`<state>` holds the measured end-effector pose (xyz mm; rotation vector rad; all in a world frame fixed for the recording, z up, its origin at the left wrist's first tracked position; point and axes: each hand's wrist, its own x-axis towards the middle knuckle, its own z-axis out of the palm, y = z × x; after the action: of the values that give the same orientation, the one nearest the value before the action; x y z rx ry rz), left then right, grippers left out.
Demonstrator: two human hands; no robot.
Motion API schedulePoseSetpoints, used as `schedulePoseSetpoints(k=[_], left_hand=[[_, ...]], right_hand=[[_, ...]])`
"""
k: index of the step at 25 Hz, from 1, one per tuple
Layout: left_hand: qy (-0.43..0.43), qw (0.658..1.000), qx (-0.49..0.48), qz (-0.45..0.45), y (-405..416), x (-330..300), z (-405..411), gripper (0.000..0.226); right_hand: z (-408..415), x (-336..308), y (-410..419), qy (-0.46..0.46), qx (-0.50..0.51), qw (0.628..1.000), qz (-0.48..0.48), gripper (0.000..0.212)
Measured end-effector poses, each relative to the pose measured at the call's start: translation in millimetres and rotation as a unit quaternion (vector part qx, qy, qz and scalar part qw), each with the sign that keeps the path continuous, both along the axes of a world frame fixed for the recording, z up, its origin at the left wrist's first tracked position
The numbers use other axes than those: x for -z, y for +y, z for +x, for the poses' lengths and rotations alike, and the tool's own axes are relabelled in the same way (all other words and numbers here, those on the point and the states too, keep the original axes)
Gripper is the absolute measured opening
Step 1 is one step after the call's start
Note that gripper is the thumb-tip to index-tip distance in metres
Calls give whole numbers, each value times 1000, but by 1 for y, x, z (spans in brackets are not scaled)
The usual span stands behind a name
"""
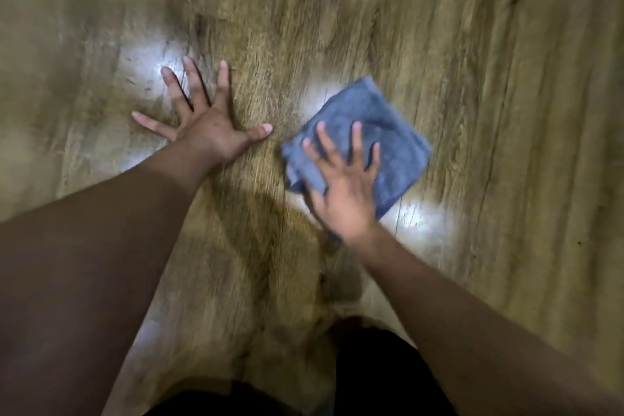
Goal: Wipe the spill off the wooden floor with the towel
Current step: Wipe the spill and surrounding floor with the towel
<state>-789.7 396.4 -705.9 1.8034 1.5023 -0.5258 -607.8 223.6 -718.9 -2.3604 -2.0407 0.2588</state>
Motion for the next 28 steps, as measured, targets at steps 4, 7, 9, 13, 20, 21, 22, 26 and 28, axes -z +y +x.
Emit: schedulePoseSetpoints(k=[4,7,9,13,20,21,22,26,28], left_hand=[[7,1000,14,-15,1,-3,-4,136],[15,999,33,-22,3,-5,-6,140],[16,999,32,-22,4,-7,-5,140],[27,999,33,-14,3,-9,-3,138],[24,1000,-8,0,8,2,0,113],[23,1000,-17,4,9,4,1,107],[24,999,-21,6,10,6,2,104],[21,999,-28,26,10,13,0,103],[13,999,-31,33,9,16,1,103]], right_hand=[[-32,1,-99,8,-166,986,-20,70],[21,1,-118,-33,-188,981,-20,82],[52,1,-103,-61,-26,997,-25,80],[83,6,-12,29,329,944,-17,67],[0,-1,35,5,72,997,-17,72],[-17,-4,17,-2,2,1000,-15,73],[-29,-6,-6,-7,-64,998,-20,73],[-15,0,-59,-57,-209,976,-21,75],[5,4,-37,-89,-130,987,-31,77]])
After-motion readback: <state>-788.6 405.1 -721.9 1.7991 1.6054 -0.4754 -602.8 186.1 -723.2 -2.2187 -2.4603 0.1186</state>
